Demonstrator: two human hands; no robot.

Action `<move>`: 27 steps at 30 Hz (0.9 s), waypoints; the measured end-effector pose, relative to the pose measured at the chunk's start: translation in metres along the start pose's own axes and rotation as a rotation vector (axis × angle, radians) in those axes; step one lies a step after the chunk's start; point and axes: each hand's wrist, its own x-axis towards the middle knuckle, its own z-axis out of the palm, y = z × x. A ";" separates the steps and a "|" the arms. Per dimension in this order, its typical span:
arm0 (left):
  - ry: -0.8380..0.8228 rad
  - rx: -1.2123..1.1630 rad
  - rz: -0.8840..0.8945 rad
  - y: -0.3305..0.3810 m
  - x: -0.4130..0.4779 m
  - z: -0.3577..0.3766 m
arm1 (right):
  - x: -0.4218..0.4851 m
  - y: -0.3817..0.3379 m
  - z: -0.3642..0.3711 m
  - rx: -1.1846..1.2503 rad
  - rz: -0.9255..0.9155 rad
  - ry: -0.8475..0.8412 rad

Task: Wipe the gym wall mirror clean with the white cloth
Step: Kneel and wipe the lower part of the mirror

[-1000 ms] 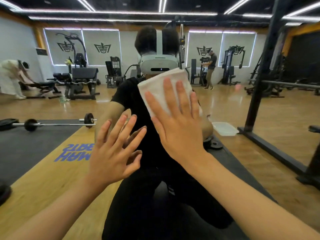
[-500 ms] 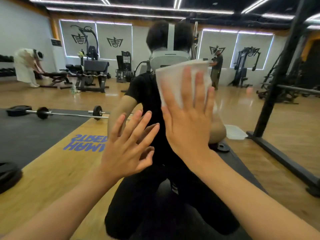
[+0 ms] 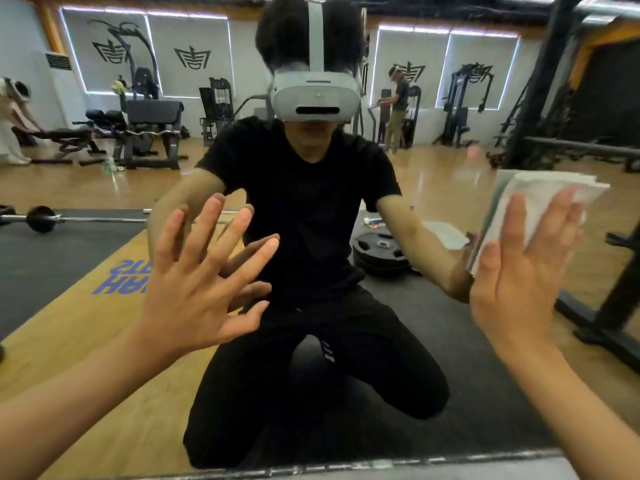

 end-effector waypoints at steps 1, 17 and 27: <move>0.006 0.006 0.001 0.001 0.000 0.001 | -0.002 -0.011 0.003 0.025 0.102 0.042; -0.006 0.001 0.105 -0.002 -0.006 -0.004 | -0.192 -0.051 0.073 -0.142 -0.437 -0.208; -0.026 0.040 0.129 -0.001 -0.005 -0.004 | -0.042 -0.114 0.047 0.019 -0.502 0.003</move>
